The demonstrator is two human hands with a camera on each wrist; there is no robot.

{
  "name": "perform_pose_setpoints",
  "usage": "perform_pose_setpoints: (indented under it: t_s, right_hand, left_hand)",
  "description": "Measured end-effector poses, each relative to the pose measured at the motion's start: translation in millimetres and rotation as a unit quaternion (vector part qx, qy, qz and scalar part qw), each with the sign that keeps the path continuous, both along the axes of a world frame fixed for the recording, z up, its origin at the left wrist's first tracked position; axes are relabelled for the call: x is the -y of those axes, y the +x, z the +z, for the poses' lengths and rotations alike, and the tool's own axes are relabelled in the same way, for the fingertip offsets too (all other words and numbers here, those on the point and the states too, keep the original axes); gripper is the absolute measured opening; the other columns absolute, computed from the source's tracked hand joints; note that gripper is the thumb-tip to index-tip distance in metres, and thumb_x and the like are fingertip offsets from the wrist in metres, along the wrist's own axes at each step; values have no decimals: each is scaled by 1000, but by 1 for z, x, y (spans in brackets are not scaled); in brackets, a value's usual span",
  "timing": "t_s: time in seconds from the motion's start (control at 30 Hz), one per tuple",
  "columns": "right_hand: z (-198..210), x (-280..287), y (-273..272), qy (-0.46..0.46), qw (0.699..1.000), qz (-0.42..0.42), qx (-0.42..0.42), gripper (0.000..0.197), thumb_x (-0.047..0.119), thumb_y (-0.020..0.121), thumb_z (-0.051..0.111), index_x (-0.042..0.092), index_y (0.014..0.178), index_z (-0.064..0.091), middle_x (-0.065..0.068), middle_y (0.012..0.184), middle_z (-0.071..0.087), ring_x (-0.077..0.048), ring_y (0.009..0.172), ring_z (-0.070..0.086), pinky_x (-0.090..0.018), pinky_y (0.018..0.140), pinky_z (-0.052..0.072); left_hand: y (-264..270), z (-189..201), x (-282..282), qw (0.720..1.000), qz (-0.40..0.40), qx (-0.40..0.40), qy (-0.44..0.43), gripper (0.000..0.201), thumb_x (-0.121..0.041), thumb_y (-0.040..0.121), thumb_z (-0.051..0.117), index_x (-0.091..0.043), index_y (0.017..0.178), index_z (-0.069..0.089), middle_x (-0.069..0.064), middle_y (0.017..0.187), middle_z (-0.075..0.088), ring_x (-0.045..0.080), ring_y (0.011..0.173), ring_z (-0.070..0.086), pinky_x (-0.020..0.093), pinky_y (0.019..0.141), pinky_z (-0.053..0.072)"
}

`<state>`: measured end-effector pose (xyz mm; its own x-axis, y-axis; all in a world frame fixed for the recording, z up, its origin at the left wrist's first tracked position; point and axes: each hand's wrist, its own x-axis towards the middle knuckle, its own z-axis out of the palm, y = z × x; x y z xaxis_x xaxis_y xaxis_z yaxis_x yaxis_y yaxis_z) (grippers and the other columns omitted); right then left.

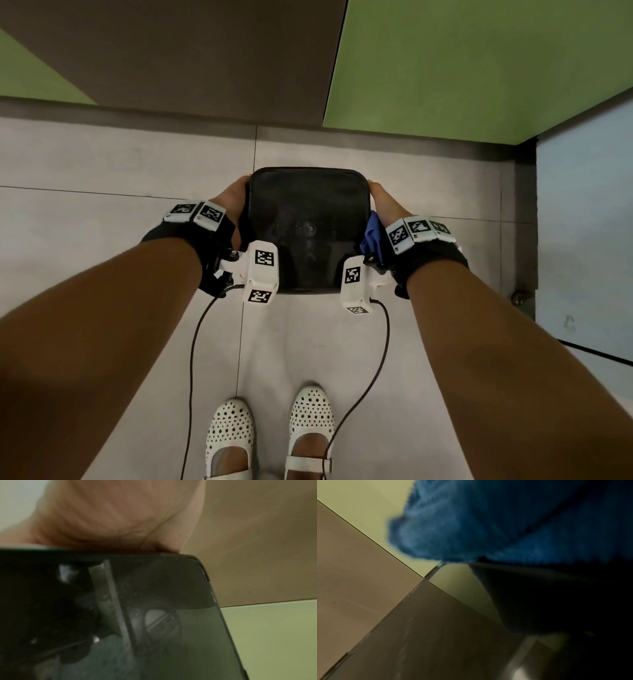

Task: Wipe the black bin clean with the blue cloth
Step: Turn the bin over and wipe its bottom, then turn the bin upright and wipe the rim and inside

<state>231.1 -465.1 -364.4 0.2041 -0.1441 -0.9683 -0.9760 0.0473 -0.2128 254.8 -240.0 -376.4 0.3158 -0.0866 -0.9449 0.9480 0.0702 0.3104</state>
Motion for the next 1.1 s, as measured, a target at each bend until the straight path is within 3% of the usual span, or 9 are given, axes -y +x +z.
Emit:
perform_pose_setpoints:
  t_s: [0.1,0.2,0.4,0.6,0.7,0.83,0.97,1.03,1.1]
  right_hand:
    - [14,1,-6,27,999,-26,27,51,62,67,54,14,53,59,-8,59,61,-22,49,55,-23,55,44]
    - [28,6,-18,96,991,-66,62,48,62,66,59,17,53,68,-7,57,68,-24,57,64,-28,68,52]
    - [37,5,-43,204,933,-240,171,44,15,89,39,26,129,54,-9,113,66,-26,86,68,-29,64,58]
    - [21,10,-61,71,958,-74,267,75,-17,77,42,45,119,48,-1,145,40,-28,117,52,-43,99,47]
    - [17,13,-64,35,962,-31,269,69,-15,83,46,40,124,42,0,137,46,-18,106,57,-32,90,51]
    - [10,14,-71,85,956,-55,275,77,-24,81,32,29,135,43,-2,117,64,-12,107,63,-17,78,56]
    - [-19,14,-78,31,965,-50,255,82,-28,69,35,23,131,52,-8,119,66,-36,114,58,-45,100,48]
    - [-27,14,-83,8,965,-71,254,72,-29,69,33,18,113,66,-4,97,74,-34,100,62,-46,96,48]
    - [-29,16,-87,1,962,-101,253,64,-26,78,31,22,77,73,8,58,71,-19,68,64,-33,76,49]
  left_hand:
    - [-2,7,-7,1000,16,-23,1,40,-46,73,55,-20,101,67,2,110,66,23,90,63,32,80,50]
    - [-1,26,-13,998,13,-45,-47,33,-48,63,54,-17,73,59,2,80,64,23,75,60,32,79,47]
    - [-7,52,-23,992,-26,11,-120,28,-35,54,47,-16,72,57,3,77,58,24,75,56,35,74,45]
    - [-19,33,-32,998,17,28,-53,55,-53,59,48,-18,101,55,2,119,52,31,116,49,52,88,38]
    - [-34,24,-31,991,64,83,-85,25,-34,64,40,-27,83,55,2,111,43,25,95,44,41,79,34]
    - [-46,27,-25,983,42,137,-115,45,-22,47,40,-36,82,65,-6,94,55,21,96,42,37,79,31]
    - [-41,26,-21,986,19,158,-45,61,-4,71,29,-32,117,58,-11,102,57,23,101,47,52,96,28]
    - [-38,29,-20,992,50,117,-27,42,-25,90,27,-36,96,68,-4,134,55,29,125,43,69,107,9]
    - [-37,29,-20,991,52,90,-88,51,-59,88,27,-34,118,61,4,145,47,29,132,44,63,110,23]
